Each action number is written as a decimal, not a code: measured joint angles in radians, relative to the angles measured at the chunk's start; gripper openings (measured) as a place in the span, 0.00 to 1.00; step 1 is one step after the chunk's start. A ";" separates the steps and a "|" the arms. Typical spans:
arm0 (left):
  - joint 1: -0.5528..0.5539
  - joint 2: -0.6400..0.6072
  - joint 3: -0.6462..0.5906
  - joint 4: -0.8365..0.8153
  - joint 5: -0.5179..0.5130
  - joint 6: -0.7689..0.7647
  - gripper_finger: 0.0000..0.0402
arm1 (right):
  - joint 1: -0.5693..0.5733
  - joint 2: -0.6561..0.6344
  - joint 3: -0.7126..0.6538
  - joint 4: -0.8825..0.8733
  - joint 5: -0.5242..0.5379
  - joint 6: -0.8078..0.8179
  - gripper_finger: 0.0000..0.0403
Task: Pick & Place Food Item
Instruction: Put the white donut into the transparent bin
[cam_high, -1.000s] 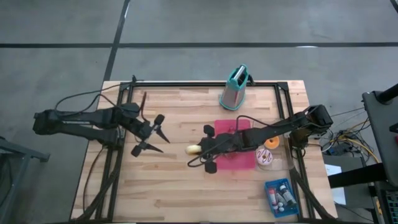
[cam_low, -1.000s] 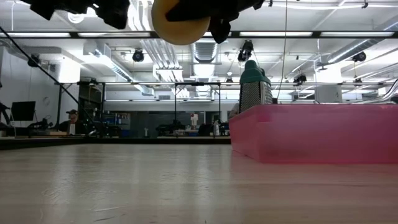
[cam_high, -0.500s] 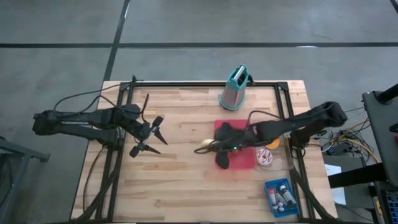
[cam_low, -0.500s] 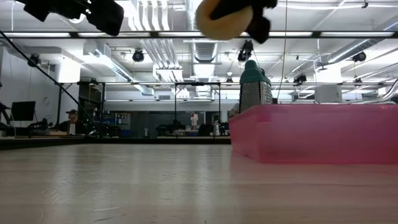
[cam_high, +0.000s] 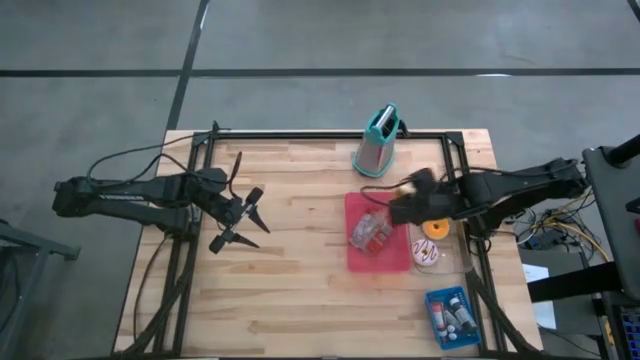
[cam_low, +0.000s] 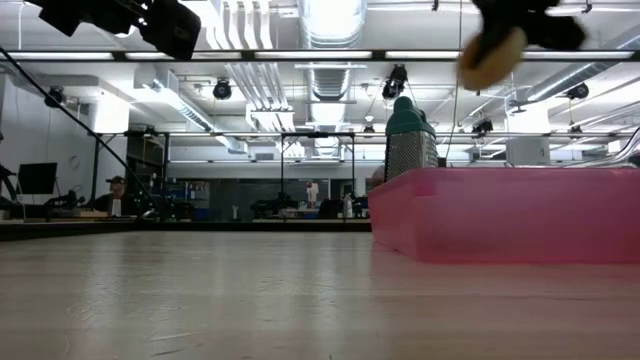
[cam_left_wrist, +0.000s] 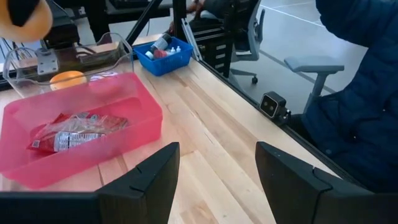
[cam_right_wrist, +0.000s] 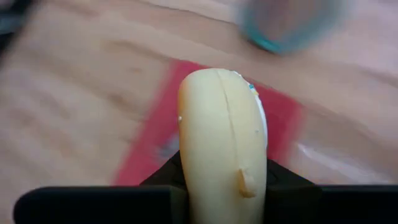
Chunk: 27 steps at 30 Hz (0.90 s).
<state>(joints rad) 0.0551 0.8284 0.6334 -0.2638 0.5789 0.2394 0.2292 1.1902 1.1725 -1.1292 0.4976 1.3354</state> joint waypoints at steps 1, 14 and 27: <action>0.000 0.000 0.000 0.000 0.000 0.000 0.54 | 0.000 -0.015 0.000 -0.079 -0.001 0.082 0.15; 0.000 0.000 0.000 0.000 0.000 0.019 0.54 | -0.001 -0.031 -0.103 -0.371 -0.114 0.440 0.15; -0.001 0.000 0.000 -0.011 0.000 0.019 0.54 | -0.008 -0.031 -0.392 -0.177 -0.318 0.464 0.15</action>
<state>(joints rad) 0.0544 0.8284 0.6334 -0.2745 0.5789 0.2581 0.2211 1.1587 0.7805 -1.3062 0.1797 1.7998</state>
